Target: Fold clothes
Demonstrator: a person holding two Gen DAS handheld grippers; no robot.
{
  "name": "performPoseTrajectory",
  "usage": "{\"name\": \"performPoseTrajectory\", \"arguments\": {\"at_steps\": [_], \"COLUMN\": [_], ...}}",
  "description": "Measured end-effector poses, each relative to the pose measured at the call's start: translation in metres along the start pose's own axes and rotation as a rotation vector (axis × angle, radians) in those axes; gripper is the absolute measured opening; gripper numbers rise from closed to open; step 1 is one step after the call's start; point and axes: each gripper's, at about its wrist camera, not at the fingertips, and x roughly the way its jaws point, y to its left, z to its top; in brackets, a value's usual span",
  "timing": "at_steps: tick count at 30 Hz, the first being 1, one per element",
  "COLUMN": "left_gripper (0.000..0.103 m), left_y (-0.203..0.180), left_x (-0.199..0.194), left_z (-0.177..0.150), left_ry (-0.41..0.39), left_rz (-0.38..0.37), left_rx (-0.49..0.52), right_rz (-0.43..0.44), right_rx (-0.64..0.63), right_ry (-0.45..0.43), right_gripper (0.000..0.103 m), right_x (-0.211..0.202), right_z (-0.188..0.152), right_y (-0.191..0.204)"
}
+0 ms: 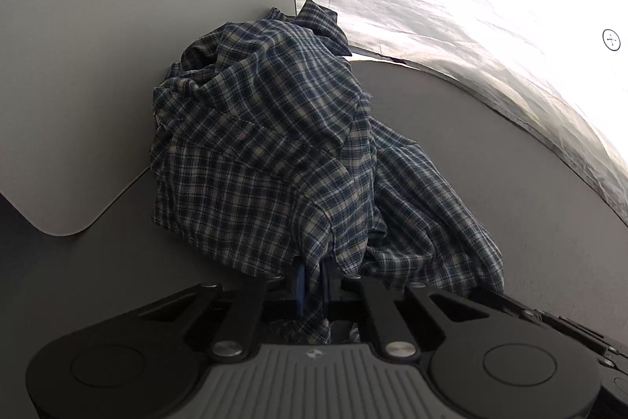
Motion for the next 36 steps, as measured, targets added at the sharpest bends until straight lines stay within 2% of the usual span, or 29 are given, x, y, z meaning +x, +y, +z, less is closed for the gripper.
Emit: {"name": "performPoseTrajectory", "arguments": {"at_steps": [3, 6, 9, 12, 18, 21, 23, 25, 26, 28, 30, 33, 36], "left_gripper": [0.005, 0.005, 0.005, 0.004, 0.004, 0.004, 0.004, 0.004, 0.004, 0.004, 0.004, 0.004, 0.004], "left_y": [-0.017, -0.038, -0.072, -0.111, -0.184, -0.184, -0.182, -0.181, -0.179, -0.177, -0.174, -0.181, -0.190], "left_x": [-0.028, -0.061, -0.101, -0.146, -0.242, -0.249, -0.253, -0.258, -0.259, -0.261, -0.263, -0.275, -0.289], "left_z": [-0.012, -0.033, -0.069, -0.114, -0.218, -0.221, -0.225, -0.232, -0.231, -0.223, -0.217, -0.221, -0.218], "left_ry": [-0.010, -0.006, 0.012, 0.027, 0.095, 0.125, 0.128, 0.123, 0.120, 0.105, 0.082, 0.045, -0.008], "left_rz": [-0.003, -0.068, -0.153, -0.228, -0.395, -0.437, -0.444, -0.452, -0.450, -0.442, -0.439, -0.446, -0.447], "left_rx": [0.048, 0.090, 0.140, 0.196, 0.281, 0.304, 0.322, 0.311, 0.300, 0.276, 0.248, 0.207, 0.193], "right_rz": [-0.105, -0.198, -0.361, -0.510, -0.836, -0.962, -1.025, -1.048, -1.048, -1.038, -1.014, -0.920, -0.759], "right_rx": [-0.002, 0.027, -0.028, -0.049, 0.036, 0.164, 0.228, 0.215, 0.200, 0.161, 0.096, -0.075, -0.242], "right_ry": [-0.083, -0.139, -0.190, -0.233, -0.258, -0.251, -0.213, -0.142, -0.122, -0.127, -0.145, -0.174, -0.177], "right_gripper": [0.000, 0.000, 0.000, 0.000, 0.000, 0.000, 0.001, 0.005, 0.019, 0.033, 0.035, 0.043, 0.045], "right_x": [-0.053, -0.115, -0.184, -0.258, -0.410, -0.476, -0.504, -0.519, -0.522, -0.525, -0.524, -0.509, -0.489], "right_z": [-0.008, -0.028, -0.059, -0.104, -0.204, -0.251, -0.278, -0.300, -0.308, -0.315, -0.313, -0.294, -0.274], "right_y": [-0.022, -0.057, -0.082, -0.109, -0.154, -0.179, -0.195, -0.207, -0.209, -0.206, -0.199, -0.185, -0.172]}}
